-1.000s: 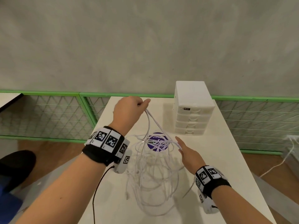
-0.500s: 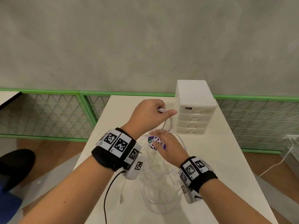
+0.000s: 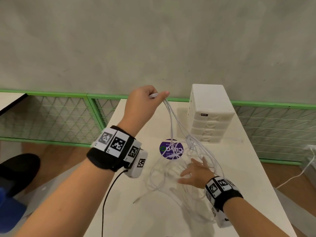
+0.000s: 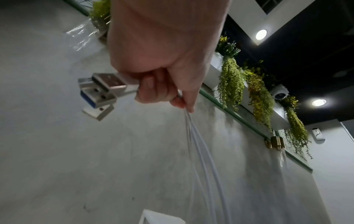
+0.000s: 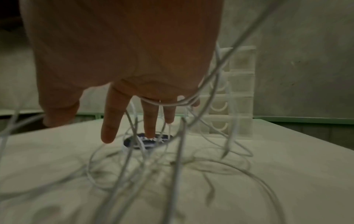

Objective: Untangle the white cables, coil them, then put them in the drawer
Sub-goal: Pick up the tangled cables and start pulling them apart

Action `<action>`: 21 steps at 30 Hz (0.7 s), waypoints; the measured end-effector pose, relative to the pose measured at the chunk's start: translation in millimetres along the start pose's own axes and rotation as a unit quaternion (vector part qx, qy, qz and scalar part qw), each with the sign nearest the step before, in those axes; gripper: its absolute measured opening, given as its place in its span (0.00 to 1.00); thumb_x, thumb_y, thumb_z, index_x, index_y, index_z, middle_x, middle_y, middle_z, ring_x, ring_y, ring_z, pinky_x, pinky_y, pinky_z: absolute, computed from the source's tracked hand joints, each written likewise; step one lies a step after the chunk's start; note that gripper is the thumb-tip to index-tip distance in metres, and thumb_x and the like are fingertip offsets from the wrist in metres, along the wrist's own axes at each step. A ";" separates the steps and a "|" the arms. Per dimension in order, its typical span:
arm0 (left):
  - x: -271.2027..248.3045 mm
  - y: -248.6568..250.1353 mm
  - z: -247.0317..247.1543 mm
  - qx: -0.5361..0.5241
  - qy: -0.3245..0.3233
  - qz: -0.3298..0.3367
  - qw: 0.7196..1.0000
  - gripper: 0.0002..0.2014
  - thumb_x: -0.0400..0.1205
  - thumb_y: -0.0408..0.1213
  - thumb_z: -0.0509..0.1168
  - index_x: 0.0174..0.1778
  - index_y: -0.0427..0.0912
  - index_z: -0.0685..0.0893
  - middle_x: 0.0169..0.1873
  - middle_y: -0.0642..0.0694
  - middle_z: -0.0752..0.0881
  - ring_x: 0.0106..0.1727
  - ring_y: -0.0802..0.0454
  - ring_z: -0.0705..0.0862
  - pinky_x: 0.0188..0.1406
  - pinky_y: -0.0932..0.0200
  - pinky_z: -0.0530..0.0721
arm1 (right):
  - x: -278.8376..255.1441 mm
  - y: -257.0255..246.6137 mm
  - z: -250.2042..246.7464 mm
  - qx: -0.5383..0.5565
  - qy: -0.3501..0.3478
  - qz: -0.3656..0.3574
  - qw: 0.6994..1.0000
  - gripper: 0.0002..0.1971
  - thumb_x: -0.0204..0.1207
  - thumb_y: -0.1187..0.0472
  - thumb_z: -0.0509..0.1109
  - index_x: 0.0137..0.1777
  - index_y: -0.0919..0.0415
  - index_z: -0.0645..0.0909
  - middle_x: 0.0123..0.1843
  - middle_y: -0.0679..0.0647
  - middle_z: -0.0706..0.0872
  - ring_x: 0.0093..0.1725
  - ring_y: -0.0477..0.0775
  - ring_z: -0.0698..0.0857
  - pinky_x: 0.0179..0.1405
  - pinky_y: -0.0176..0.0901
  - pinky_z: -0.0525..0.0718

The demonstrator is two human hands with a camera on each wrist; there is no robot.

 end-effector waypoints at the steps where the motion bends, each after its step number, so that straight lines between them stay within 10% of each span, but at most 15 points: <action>1: -0.9 -2.2 5.0 0.002 -0.005 -0.001 1.000 0.22 0.77 0.52 0.71 0.25 0.41 0.74 0.18 0.51 0.68 0.22 0.54 0.66 0.26 0.56 0.63 | 0.2 -7.6 -4.2 0.016 0.013 -0.001 1.000 0.24 0.70 0.28 0.60 0.60 0.38 0.82 0.80 0.48 0.66 0.84 0.48 0.48 0.77 0.61 0.25; 6: -8.8 -4.8 28.5 0.042 -0.044 0.000 0.998 0.23 0.77 0.53 0.70 0.27 0.38 0.76 0.19 0.49 0.70 0.25 0.48 0.69 0.29 0.54 0.66 | -15.2 -52.6 -54.0 0.102 0.213 -0.052 0.970 0.17 0.75 0.38 0.64 0.43 0.49 0.87 0.52 0.45 0.87 0.56 0.46 0.82 0.69 0.48 0.70; 8: -13.6 -1.9 34.9 0.046 -0.064 0.003 0.997 0.22 0.77 0.53 0.71 0.25 0.41 0.76 0.19 0.51 0.72 0.25 0.50 0.71 0.29 0.54 0.69 | -38.3 -62.3 -92.2 0.167 0.414 -0.097 0.890 0.13 0.78 0.49 0.64 0.43 0.56 0.85 0.45 0.49 0.86 0.46 0.47 0.82 0.50 0.40 0.78; 11: -20.3 2.4 41.9 0.023 -0.094 0.012 0.995 0.20 0.76 0.52 0.72 0.26 0.41 0.79 0.19 0.51 0.75 0.25 0.53 0.72 0.29 0.56 0.71 | -57.0 -58.6 -123.5 0.224 0.557 -0.145 0.786 0.09 0.76 0.61 0.60 0.51 0.61 0.80 0.50 0.50 0.81 0.53 0.47 0.78 0.54 0.34 0.73; 21: -33.0 19.7 42.6 0.004 -0.116 0.064 0.991 0.19 0.76 0.47 0.72 0.22 0.45 0.77 0.16 0.52 0.72 0.22 0.56 0.69 0.26 0.60 0.67 | -12.0 -57.5 -95.9 0.190 0.324 -0.127 0.918 0.12 0.80 0.61 0.57 0.53 0.50 0.82 0.45 0.45 0.85 0.51 0.52 0.80 0.58 0.53 0.75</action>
Point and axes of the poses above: each hand's wrist, its own x-axis towards the middle knuckle, its own z-axis out of the palm, y = z × x, the point moved 7 cm from there along x, towards the middle knuckle
